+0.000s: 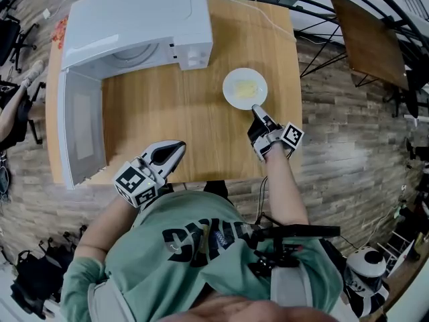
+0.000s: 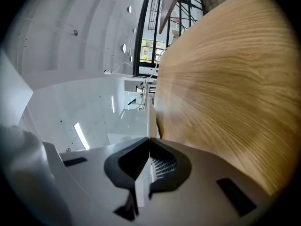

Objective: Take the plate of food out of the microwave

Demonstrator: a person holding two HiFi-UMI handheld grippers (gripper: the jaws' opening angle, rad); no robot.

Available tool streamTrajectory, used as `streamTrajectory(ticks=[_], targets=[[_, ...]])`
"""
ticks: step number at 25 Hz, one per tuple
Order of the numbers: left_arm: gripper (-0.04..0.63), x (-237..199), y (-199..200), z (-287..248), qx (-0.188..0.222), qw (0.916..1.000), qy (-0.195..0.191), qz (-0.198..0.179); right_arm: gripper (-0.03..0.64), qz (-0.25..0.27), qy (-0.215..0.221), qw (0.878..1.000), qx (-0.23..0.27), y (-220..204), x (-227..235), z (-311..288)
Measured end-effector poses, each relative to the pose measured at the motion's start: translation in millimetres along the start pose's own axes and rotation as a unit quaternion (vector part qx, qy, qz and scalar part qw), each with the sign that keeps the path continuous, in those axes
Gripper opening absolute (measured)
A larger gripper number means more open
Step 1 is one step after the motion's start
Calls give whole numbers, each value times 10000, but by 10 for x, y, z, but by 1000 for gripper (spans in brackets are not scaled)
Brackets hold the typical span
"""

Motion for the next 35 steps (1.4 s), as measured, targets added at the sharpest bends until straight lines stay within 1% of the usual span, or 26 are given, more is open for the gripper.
streamTrajectory(ticks=[9,12,15,19,21,23,26,29,31,33,35], targets=[[-3,-33,-4,-8,-41,10000,27,35,14,-77,-330,9994,-5,36,264,3],[-3,-31,-2,2,-43,10000,28,52,14,-189,-591,9981,-25,29,383,20],[-3,-36,-26,16,-57,10000,32,71,14,-180,-1038,9944,-63,19,520,51],[-3,-30,-51,36,-63,9999,36,76,21,259,-1683,9852,-215,38,575,67],[-3,-12,-52,54,-70,9999,34,71,92,570,-1987,9778,-353,44,558,78],[-3,10,-41,84,-76,10000,27,48,116,886,-2223,9699,-455,50,516,97],[-3,19,2,131,-37,10000,27,15,192,1358,-2445,9583,-593,82,435,93],[-3,22,30,199,5,10000,48,-15,204,1929,-2598,9429,-787,92,363,70],[-3,31,42,257,26,10000,81,-32,204,2199,-2719,9335,-797,90,342,106],[-3,42,48,331,66,9999,123,-22,204,2294,-2810,9295,-660,90,330,170],[-3,43,48,413,129,9998,172,-8,204,2288,-2797,9310,-516,79,296,216]])
Point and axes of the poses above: the fingertips, and each gripper's own axes: z backward along the fingers, x to its right, y out of its top, the point moved 5 cm from there along z, backward along the fingers, and after that the axes turned 7 degrees about y, right-handed, at the moved point
